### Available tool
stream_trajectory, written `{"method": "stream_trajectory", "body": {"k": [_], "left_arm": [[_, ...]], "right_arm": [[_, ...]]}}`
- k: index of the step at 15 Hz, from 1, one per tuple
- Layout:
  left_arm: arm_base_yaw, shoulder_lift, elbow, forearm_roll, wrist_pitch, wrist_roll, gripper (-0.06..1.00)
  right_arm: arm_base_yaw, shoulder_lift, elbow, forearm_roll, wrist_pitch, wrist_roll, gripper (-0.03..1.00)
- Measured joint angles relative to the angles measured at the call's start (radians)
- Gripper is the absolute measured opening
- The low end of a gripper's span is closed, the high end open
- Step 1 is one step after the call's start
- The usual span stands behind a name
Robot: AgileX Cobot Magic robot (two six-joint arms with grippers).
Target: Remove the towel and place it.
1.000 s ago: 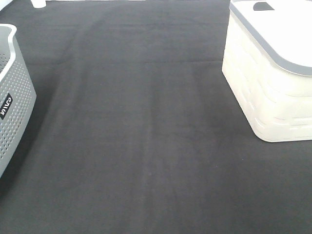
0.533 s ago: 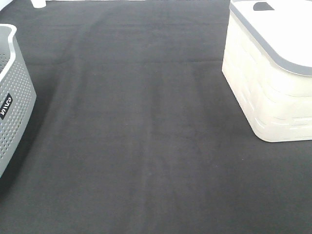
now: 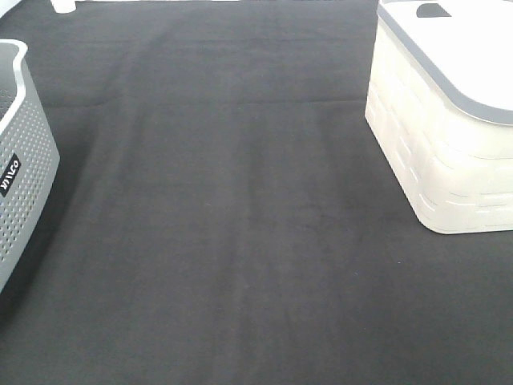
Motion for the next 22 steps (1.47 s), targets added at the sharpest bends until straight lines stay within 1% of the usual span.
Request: {"method": "stream_trajectory", "body": {"k": [3,7,9,12,14,15,17,20,22], "left_arm": [[-0.060,-0.112,0.000,-0.027,-0.075,0.020,0.00],[-0.180,-0.210,-0.003,-0.029,-0.201,0.030,0.00],[-0.251,-0.226,-0.036,-0.029,-0.273,0.030,0.00],[-0.379,-0.228,-0.120,-0.029,-0.423,0.035,0.00],[-0.453,-0.231,-0.155,-0.029,-0.544,0.038,0.00],[-0.479,-0.233,-0.161,-0.029,-0.613,0.038,0.00],[-0.525,-0.233,-0.161,-0.029,-0.702,0.038,0.00],[-0.571,-0.212,-0.163,-0.029,-0.728,0.038,0.00],[-0.605,-0.177,-0.163,-0.029,-0.690,0.038,0.00]], "right_arm": [[0.000,0.000,0.000,0.004,0.000,0.000,0.71],[0.000,0.000,0.000,0.013,0.000,-0.001,0.71],[0.000,0.000,0.000,0.017,0.000,-0.001,0.71],[0.000,0.000,0.000,0.020,0.000,-0.001,0.71],[0.000,0.000,0.000,0.020,0.000,-0.001,0.71],[0.000,0.000,0.000,0.021,0.000,-0.001,0.71],[0.000,0.000,0.000,0.027,0.000,-0.001,0.71],[0.000,0.000,0.000,0.027,0.000,-0.001,0.71],[0.000,0.000,0.000,0.024,0.000,-0.001,0.71]]}}
